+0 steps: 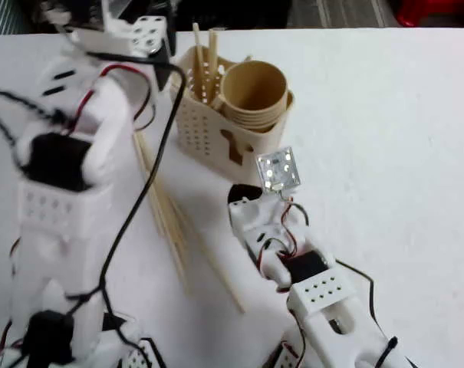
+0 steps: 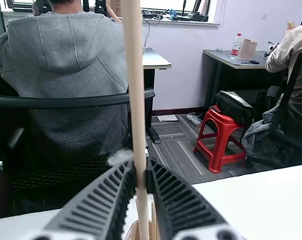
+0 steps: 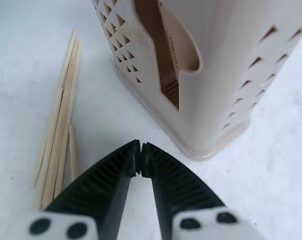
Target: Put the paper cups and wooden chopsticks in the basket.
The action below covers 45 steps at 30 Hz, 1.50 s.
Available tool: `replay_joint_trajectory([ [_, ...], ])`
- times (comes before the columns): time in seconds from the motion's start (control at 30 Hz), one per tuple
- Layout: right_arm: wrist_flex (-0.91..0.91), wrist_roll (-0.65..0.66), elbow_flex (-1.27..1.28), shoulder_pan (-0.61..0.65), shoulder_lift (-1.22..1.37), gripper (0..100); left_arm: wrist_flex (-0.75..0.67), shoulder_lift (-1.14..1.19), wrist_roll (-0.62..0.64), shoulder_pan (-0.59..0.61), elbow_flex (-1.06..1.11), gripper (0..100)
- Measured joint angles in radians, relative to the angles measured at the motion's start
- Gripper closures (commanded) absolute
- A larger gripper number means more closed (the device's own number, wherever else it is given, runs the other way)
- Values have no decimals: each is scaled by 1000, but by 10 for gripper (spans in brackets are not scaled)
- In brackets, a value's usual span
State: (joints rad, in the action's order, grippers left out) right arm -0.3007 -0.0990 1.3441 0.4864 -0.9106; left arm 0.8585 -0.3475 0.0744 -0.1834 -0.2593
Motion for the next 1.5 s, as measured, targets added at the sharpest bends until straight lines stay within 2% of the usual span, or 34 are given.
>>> replay_joint_trajectory([
  [0.13,0,0,0,0,0,979,-110,100,0,2,29,977],
  [0.27,0,0,0,0,0,978,-161,190,0,0,29,971],
  [0.47,0,0,0,0,0,978,-149,232,0,0,29,855],
  [0.7,0,0,0,0,0,978,86,232,-2,54,-60,835],
  [0.93,0,0,0,0,0,978,439,232,-78,120,-256,841],
  [1.17,0,0,0,0,0,978,769,232,-92,229,-382,972],
  [1.33,0,0,0,0,0,978,896,232,-212,310,-387,977],
  [1.5,0,0,0,0,0,978,924,232,-216,437,-387,977],
])
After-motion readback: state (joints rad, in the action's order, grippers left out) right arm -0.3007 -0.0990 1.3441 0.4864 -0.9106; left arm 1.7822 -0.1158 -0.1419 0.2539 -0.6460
